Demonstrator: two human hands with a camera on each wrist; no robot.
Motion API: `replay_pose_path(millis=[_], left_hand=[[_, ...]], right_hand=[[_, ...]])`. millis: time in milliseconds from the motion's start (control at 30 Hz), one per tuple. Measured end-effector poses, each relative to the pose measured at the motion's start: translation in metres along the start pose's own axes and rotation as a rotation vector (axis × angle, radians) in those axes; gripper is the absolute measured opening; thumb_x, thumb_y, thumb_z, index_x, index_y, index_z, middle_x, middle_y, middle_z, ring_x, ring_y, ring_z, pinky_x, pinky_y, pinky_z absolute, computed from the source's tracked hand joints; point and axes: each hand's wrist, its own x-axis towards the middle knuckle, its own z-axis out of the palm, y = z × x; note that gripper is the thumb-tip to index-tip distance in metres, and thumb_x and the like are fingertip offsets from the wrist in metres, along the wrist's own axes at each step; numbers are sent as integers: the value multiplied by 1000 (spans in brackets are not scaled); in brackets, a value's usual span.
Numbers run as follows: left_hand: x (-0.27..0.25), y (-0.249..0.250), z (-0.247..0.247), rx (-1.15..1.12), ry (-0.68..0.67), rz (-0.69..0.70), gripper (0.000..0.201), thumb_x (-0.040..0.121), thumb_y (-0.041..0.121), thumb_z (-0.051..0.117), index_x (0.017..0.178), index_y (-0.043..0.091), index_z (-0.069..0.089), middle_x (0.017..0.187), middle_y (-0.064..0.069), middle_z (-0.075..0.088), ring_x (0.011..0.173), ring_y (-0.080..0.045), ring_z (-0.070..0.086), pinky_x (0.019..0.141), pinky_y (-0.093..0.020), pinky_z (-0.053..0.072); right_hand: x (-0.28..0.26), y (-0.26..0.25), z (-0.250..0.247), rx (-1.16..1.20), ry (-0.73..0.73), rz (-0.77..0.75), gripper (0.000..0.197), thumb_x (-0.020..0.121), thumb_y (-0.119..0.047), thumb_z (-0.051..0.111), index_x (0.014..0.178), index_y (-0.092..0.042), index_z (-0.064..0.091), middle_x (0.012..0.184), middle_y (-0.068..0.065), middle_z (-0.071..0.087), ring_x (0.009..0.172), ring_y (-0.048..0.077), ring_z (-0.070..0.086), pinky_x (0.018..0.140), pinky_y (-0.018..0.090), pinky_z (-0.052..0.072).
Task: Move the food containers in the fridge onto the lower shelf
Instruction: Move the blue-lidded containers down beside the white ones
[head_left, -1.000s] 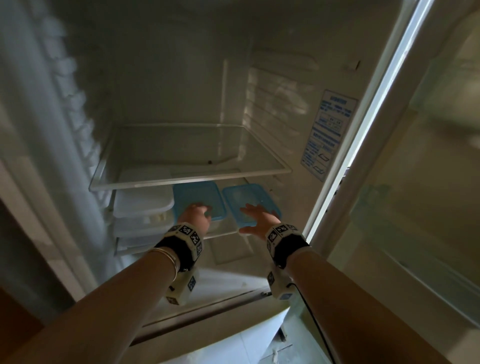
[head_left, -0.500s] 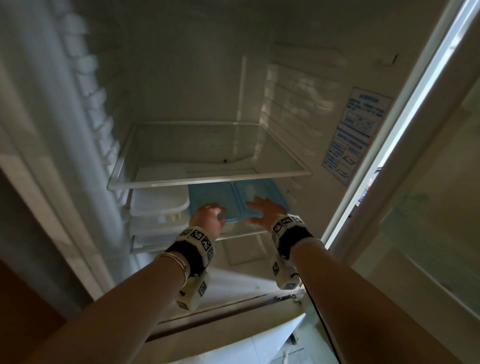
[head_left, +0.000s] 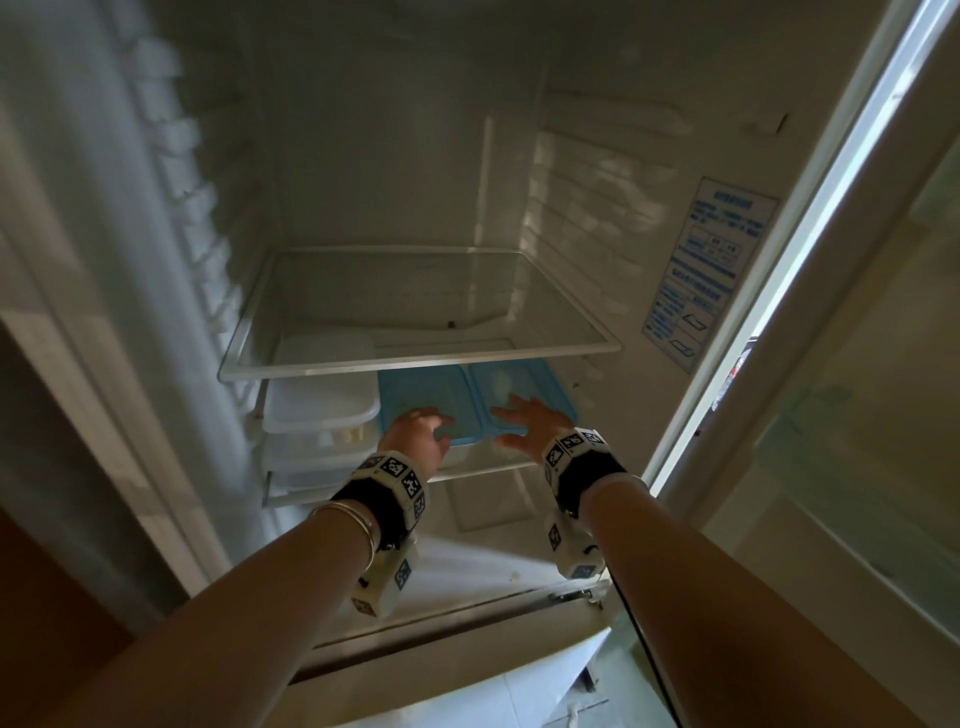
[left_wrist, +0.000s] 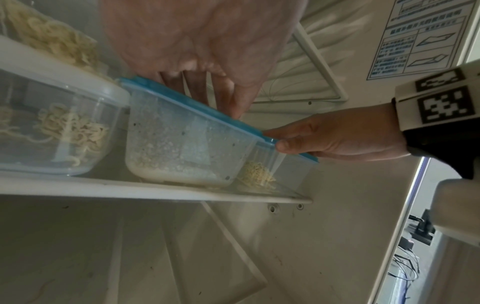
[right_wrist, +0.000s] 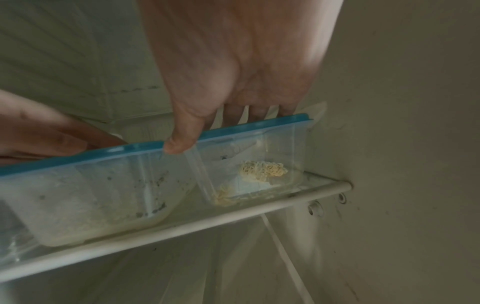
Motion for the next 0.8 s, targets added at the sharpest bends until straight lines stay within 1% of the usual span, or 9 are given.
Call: replay_pose_path(millis=[100,167,267,400,467,567,667,767,800], left_hand=[[-3,3,-4,4,-33,-1,39,91,20,54,130,17,58,145,-7,47,136,-20,41,117,-24,28],[-5,6,-8,18,-61,0,41,93,20,52,133,16,55,147,-8,45,138,-20,38,117,-24,26],[-12,11,-16,66,-80,-13,44,94,22,48,138,18,50,150,-7,39,140,-20,36,118,-25,24],[-29,16,-26,133,-78,8,45,95,22,44,140,18,46,152,-8,36,141,-21,33,118,-27,23],[-43,18,-32,176,-79,21,45,96,22,41,141,18,45,153,-6,35,143,-20,29,119,-28,22],[-69,21,-39,240,-118,33,47,98,22,36,145,20,37,158,-3,26,148,-22,17,121,-32,16],[-100,22,-41,302,-127,45,46,99,22,34,144,18,38,156,-5,30,146,-23,23,119,-34,22],[-133,21,-40,326,-188,35,46,99,21,32,146,18,35,157,-6,27,146,-25,21,121,-36,20],[-143,21,-39,324,-193,39,47,99,20,32,145,17,36,156,-8,30,145,-25,24,120,-37,22]], right_hand=[[-3,-1,0,-11,-7,13,59,94,-46,46,147,-38,23,162,-9,6,150,19,2,123,46,5],[-7,-3,0,-42,-1,30,60,94,-49,42,148,-39,18,162,-9,4,150,19,2,122,46,5],[-16,-9,-4,-70,21,57,58,97,-49,34,149,-37,13,162,-7,2,150,21,2,122,47,6],[-34,-20,-7,-138,5,66,57,98,-49,29,151,-33,13,162,-6,2,150,23,1,121,49,6],[-47,-27,-7,-174,-5,63,57,98,-48,28,151,-32,14,162,-6,5,150,24,2,121,49,7],[-75,-38,-2,-247,-7,47,56,99,-47,25,151,-28,17,162,-5,8,150,24,6,121,48,9],[-103,-43,10,-294,-18,51,56,99,-47,24,151,-26,19,161,-4,12,149,25,9,121,47,10],[-133,-44,26,-287,-55,84,57,99,-49,23,150,-24,20,161,-4,14,149,25,11,121,47,11],[-143,-44,30,-275,-72,102,57,99,-48,23,151,-24,18,161,-4,12,149,24,11,122,46,11]])
